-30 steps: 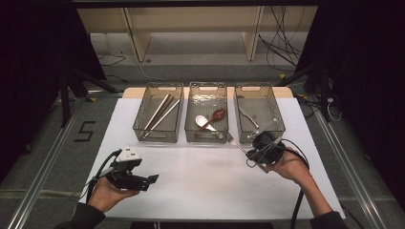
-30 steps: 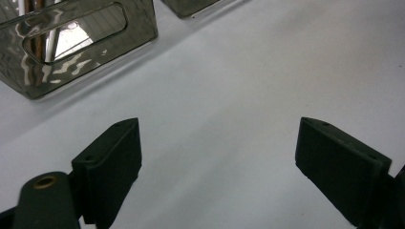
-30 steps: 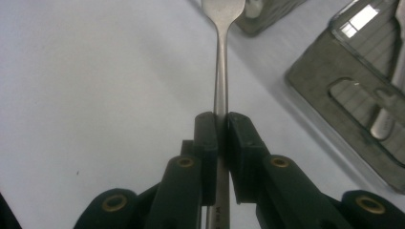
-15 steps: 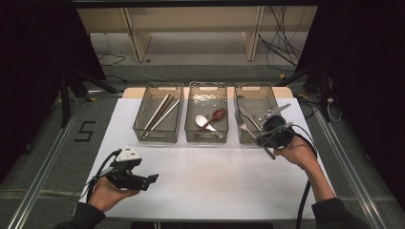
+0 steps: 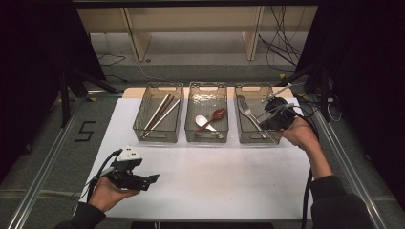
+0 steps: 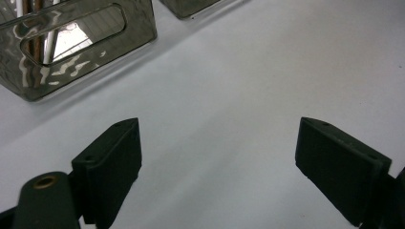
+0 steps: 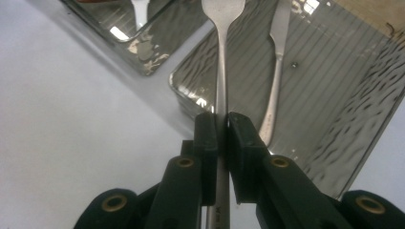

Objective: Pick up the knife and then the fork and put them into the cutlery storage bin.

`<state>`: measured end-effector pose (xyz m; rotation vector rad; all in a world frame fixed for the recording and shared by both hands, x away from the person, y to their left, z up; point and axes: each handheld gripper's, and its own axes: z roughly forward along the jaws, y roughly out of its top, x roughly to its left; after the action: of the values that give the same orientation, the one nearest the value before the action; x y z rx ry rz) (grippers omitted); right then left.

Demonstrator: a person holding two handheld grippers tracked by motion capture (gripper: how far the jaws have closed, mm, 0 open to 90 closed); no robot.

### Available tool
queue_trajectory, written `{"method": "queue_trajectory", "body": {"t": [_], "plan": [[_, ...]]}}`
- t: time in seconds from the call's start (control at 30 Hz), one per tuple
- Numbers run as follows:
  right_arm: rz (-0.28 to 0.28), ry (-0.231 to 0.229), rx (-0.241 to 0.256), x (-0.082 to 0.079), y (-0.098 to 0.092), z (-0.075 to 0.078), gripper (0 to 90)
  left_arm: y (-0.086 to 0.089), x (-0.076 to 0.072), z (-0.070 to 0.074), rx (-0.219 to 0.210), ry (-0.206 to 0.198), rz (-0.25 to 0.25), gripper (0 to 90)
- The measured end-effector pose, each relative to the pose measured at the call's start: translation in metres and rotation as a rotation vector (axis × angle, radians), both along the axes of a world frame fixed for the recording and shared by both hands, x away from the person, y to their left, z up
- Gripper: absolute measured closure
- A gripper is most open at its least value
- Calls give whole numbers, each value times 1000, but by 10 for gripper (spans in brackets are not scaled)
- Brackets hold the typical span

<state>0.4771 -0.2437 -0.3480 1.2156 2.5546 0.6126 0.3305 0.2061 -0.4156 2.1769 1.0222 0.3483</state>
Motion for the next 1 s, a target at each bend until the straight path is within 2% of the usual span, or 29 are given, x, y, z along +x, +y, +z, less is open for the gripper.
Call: {"method": "queue_trajectory", "body": {"t": [0.1,0.2,0.4,0.7,1.0], "plan": [[-28,16,7,12,-2,0,834,0,0,0,-1,0,0,155],[-47,21,-16,23,-2,0,833,1,0,0,-2,4,-1,155],[-84,37,-28,41,-2,0,833,1,0,0,-4,4,-2,154],[-124,40,-41,62,3,-3,833,1,1,0,-5,4,-3,155],[-159,54,-48,75,2,-7,832,1,0,1,-14,2,-1,154]]}}
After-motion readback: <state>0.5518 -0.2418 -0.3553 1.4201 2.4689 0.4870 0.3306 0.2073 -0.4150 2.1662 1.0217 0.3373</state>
